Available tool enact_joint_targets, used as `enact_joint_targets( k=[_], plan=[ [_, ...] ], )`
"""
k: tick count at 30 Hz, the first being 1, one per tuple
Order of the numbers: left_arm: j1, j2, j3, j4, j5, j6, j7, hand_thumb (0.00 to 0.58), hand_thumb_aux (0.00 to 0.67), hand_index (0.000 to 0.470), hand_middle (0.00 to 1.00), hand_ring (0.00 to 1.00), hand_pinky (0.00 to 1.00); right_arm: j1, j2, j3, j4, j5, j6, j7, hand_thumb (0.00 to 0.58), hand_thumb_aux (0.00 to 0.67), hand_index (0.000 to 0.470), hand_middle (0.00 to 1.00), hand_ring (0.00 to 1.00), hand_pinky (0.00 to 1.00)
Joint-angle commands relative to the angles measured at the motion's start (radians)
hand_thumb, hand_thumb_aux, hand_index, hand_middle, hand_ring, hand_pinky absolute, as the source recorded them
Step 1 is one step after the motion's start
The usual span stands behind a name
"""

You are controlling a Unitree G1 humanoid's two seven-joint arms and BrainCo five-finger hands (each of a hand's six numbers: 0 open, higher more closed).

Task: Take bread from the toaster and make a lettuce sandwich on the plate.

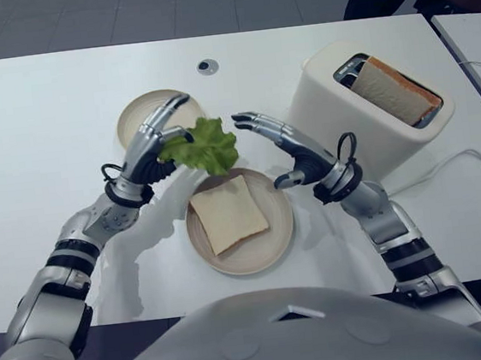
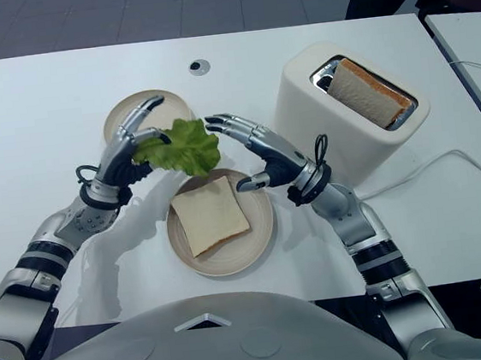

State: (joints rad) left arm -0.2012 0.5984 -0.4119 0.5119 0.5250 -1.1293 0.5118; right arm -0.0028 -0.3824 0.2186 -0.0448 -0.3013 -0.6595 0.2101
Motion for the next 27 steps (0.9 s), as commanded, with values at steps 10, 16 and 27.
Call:
enact_joint_targets(
  k=[10, 16, 27],
  plan=[
    [0.088, 0.018, -0.01, 0.078, 0.193, 0.049, -0.198, 0.58, 0.67, 0.47, 0.0, 0.0, 0.0, 0.046, -0.045, -0.094, -0.08, 0.071, 0.032, 0.027, 0.0, 0.0, 0.0, 0.0, 0.0, 0.0],
    [0.11, 0.029, 0.005, 0.026, 0.174, -0.005, -0.235, 0.58, 0.67, 0.47, 0.0, 0.0, 0.0, 0.057, -0.054, -0.113, -0.097, 0.075, 0.035, 0.037, 0.0, 0.0, 0.0, 0.0, 0.0, 0.0],
    [0.168, 0.035, 0.043, -0.083, -0.002, -0.04, -0.402, 0.0, 0.0, 0.0, 0.0, 0.0, 0.0, 0.046, -0.072, -0.147, -0.092, 0.082, 0.028, 0.045, 0.0, 0.0, 0.0, 0.0, 0.0, 0.0]
  ],
)
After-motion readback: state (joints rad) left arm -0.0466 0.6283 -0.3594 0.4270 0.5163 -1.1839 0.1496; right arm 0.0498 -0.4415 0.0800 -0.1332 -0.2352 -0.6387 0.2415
